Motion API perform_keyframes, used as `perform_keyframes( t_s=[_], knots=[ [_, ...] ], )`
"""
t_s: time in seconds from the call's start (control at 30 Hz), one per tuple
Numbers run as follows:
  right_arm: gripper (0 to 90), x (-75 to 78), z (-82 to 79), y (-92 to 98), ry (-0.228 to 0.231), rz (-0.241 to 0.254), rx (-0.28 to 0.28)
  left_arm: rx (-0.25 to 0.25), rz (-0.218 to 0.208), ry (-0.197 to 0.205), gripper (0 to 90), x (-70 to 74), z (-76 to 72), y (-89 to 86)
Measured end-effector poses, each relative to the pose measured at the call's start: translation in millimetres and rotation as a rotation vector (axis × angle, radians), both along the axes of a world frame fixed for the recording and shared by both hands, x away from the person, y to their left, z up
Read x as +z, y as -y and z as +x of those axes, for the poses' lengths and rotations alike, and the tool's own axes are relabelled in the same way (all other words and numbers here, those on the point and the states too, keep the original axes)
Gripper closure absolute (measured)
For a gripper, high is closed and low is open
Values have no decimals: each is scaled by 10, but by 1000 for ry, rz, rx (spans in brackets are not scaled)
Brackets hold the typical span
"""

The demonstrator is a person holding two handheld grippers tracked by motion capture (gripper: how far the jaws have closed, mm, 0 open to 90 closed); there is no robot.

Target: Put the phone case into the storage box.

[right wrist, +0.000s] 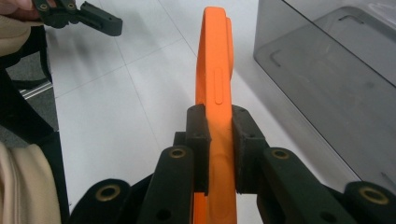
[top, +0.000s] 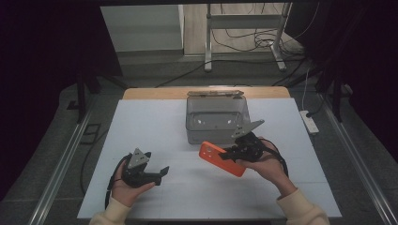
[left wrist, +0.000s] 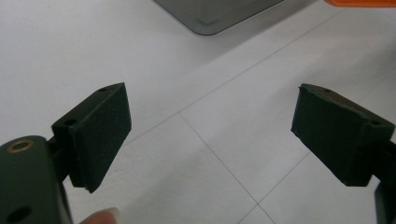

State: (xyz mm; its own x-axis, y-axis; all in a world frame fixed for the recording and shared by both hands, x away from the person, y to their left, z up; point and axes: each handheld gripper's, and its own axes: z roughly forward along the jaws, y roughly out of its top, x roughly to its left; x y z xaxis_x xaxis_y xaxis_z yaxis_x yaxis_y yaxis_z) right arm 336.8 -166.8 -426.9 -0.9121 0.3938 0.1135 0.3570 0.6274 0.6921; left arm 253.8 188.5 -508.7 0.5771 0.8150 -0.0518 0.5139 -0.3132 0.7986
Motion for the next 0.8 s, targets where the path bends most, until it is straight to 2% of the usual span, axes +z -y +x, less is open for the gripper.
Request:
perform_keyframes(
  t_s=[0.07, 0.23, 0.47, 0.53, 0.7, 0.8],
  knots=[
    [791, 4, -2, 2, 8, 1, -2, 0, -3, -4, 120, -13, 1, -1],
    [791, 12, -10, -8, 8, 6, -18, 7, -7, 17, 126, -17, -32, -17],
    [792, -17, 9, -27, 19, 7, -30, -15, -1, -12, 126, -57, -37, -16],
    [792, -4, 8, -23, 23, 14, -34, -14, 3, -9, 125, -58, -46, -15],
    [792, 80, 0, -3, 30, 29, -36, -7, -6, -9, 125, -52, -55, -35],
    [792, 164, 8, 17, 56, 45, -37, 6, -3, -1, 126, -48, -71, -42]
  ],
)
